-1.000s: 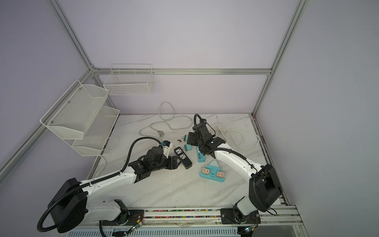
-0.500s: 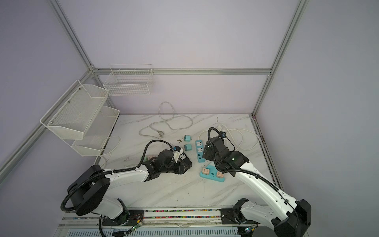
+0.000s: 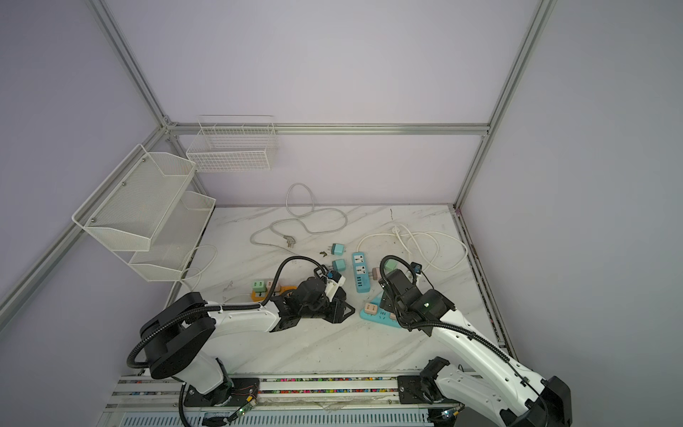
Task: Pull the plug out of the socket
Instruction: 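Move the right gripper onto a pink adapter while the left gripper approaches the socket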
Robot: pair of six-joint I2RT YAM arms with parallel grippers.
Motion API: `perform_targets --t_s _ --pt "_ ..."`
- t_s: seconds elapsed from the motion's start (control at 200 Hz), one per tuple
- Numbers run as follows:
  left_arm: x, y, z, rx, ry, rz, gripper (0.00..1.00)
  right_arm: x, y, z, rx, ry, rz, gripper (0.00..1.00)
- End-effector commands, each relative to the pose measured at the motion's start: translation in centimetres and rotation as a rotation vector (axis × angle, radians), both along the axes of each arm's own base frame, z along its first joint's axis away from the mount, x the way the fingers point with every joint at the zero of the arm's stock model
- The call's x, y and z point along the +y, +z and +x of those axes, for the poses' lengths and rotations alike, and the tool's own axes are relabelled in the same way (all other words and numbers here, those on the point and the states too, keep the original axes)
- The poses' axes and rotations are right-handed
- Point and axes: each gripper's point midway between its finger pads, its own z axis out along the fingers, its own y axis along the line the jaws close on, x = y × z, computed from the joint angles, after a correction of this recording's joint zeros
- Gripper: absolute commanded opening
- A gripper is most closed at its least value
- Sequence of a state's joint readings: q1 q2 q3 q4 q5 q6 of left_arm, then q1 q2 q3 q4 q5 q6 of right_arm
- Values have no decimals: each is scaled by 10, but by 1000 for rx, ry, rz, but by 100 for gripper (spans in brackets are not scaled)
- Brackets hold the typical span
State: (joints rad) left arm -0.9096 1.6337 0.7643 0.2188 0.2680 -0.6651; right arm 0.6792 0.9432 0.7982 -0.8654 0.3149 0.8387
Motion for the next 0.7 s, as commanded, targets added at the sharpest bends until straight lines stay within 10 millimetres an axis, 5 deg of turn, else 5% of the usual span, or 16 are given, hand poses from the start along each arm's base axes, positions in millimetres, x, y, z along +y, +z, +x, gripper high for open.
perform_targets --t_s 0.0,0.33,0.695 --pt "-30 39 9 -58 -53 -106 46 0 -11 -8 29 -19 27 77" --pt "-47 20 7 12 -21 -114 42 9 -28 -8 56 -4 49 73" --pt "-42 20 14 2 39 -126 38 10 -47 -2 72 -67 44 70"
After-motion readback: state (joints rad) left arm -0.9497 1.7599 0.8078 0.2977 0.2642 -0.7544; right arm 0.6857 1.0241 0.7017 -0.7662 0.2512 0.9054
